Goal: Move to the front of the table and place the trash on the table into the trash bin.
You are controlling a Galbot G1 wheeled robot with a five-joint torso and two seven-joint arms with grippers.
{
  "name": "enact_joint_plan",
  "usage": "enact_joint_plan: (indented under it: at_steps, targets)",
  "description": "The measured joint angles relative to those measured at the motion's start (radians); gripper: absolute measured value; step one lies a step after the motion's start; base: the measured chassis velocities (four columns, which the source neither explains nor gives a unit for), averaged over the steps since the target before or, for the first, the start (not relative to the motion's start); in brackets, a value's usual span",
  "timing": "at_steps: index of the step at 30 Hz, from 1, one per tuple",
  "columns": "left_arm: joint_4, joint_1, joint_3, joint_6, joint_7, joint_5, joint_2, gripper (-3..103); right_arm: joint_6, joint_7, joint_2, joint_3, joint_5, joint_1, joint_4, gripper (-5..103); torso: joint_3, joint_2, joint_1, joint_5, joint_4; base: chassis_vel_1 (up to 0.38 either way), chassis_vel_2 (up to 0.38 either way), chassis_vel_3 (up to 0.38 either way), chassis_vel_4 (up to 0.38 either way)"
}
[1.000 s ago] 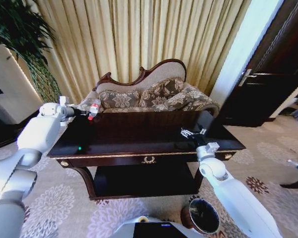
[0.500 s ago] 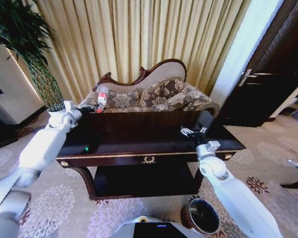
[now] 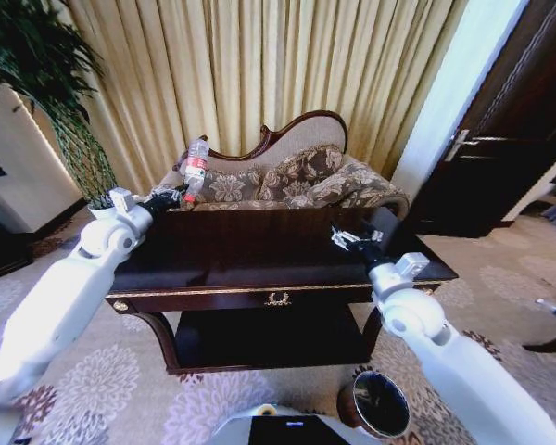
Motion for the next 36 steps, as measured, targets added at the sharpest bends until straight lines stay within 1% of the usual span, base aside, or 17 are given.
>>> enact_joint_plan:
  at_steps: [2, 4, 5, 7, 8, 10, 11, 13, 14, 16, 17, 19, 21, 22, 24, 31, 36]
  targets:
    - [-0.027, 0.017, -0.004, -0.008, -0.005, 0.000, 0.011, 0, -0.005, -0.002, -0.013, 0.000, 0.024, -0.001, 0.019, 100, 0.000, 0.000, 0.000, -0.0001, 0.0000, 0.000, 0.000, 0.000, 0.000]
    - [-0.084, 0.059, -0.006, -0.041, -0.013, 0.011, 0.039, 0, -0.015, -0.008, -0.026, 0.015, 0.099, 0.003, 0.054, 100, 0.000, 0.000, 0.000, 0.0001, 0.0001, 0.000, 0.000, 0.000, 0.000]
    - [-0.084, 0.059, -0.006, -0.041, -0.013, 0.011, 0.039, 0, -0.015, -0.008, -0.026, 0.015, 0.099, 0.003, 0.054, 100, 0.000, 0.000, 0.000, 0.0001, 0.0001, 0.000, 0.000, 0.000, 0.000]
    - [-0.132, 0.100, -0.006, -0.077, -0.013, 0.035, 0.068, 0, -0.031, -0.022, -0.033, 0.039, 0.197, 0.012, 0.093, 100, 0.000, 0.000, 0.000, -0.0002, 0.0003, 0.000, 0.000, 0.000, 0.000]
    - [-0.132, 0.100, -0.006, -0.077, -0.013, 0.035, 0.068, 0, -0.031, -0.022, -0.033, 0.039, 0.197, 0.012, 0.093, 100, 0.000, 0.000, 0.000, -0.0002, 0.0003, 0.000, 0.000, 0.000, 0.000]
    - [-0.172, 0.129, 0.004, -0.109, -0.019, 0.055, 0.099, 0, -0.046, -0.034, -0.043, 0.049, 0.280, 0.018, 0.123, 100, 0.000, 0.000, 0.000, -0.0001, 0.0005, 0.000, 0.000, 0.000, 0.000]
    - [-0.172, 0.129, 0.004, -0.109, -0.019, 0.055, 0.099, 0, -0.046, -0.034, -0.043, 0.049, 0.280, 0.018, 0.123, 100, 0.000, 0.000, 0.000, -0.0001, 0.0005, 0.000, 0.000, 0.000, 0.000]
    - [-0.212, 0.139, 0.021, -0.136, -0.026, 0.091, 0.118, 0, -0.056, -0.045, -0.052, 0.054, 0.345, 0.025, 0.139, 100, 0.000, 0.000, 0.000, 0.0000, 0.0003, 0.000, 0.000, 0.000, 0.000]
    - [-0.212, 0.139, 0.021, -0.136, -0.026, 0.091, 0.118, 0, -0.056, -0.045, -0.052, 0.054, 0.345, 0.025, 0.139, 100, 0.000, 0.000, 0.000, 0.0000, 0.0003, 0.000, 0.000, 0.000, 0.000]
    - [-0.255, 0.141, 0.038, -0.141, -0.028, 0.116, 0.132, 0, -0.069, -0.056, -0.063, 0.062, 0.400, 0.033, 0.147, 100, 0.000, 0.000, 0.000, 0.0000, 0.0002, 0.000, 0.000, 0.000, 0.000]
    - [-0.255, 0.141, 0.038, -0.141, -0.028, 0.116, 0.132, 0, -0.069, -0.056, -0.063, 0.062, 0.400, 0.033, 0.147, 100, 0.000, 0.000, 0.000, 0.0000, 0.0002, 0.000, 0.000, 0.000, 0.000]
    - [-0.288, 0.132, 0.067, -0.147, -0.029, 0.143, 0.146, 0, -0.083, -0.074, -0.069, 0.070, 0.443, 0.043, 0.152, 100, 0.000, 0.000, 0.000, 0.0000, 0.0002, 0.000, 0.000, 0.000, 0.000]
    - [-0.313, 0.116, 0.104, -0.160, -0.028, 0.167, 0.160, 0, -0.086, -0.094, -0.072, 0.071, 0.460, 0.054, 0.156, 100, 0.000, 0.000, 0.000, 0.0001, 0.0002, 0.000, 0.000, 0.000, 0.000]
    - [-0.313, 0.116, 0.104, -0.160, -0.028, 0.167, 0.160, 0, -0.086, -0.094, -0.072, 0.071, 0.460, 0.054, 0.156, 100, 0.000, 0.000, 0.000, 0.0001, 0.0002, 0.000, 0.000, 0.000, 0.000]
    - [-0.343, 0.097, 0.146, -0.163, -0.035, 0.171, 0.170, 0, -0.088, -0.122, -0.073, 0.068, 0.464, 0.061, 0.159, 100, 0.000, 0.000, 0.000, 0.0000, 0.0003, 0.000, 0.000, 0.000, 0.000]
    - [-0.403, 0.020, 0.239, -0.161, -0.054, 0.170, 0.183, 0, -0.085, -0.140, -0.078, 0.025, 0.464, 0.106, 0.147, 100, 0.000, 0.000, 0.000, 0.0001, 0.0003, 0.000, 0.000, 0.000, 0.000]
    - [-0.428, -0.018, 0.275, -0.152, -0.058, 0.162, 0.183, 0, -0.085, -0.151, -0.080, 0.008, 0.468, 0.139, 0.128, 100, 0.000, 0.000, 0.000, 0.0000, 0.0003, 0.000, 0.000, 0.000, 0.000]
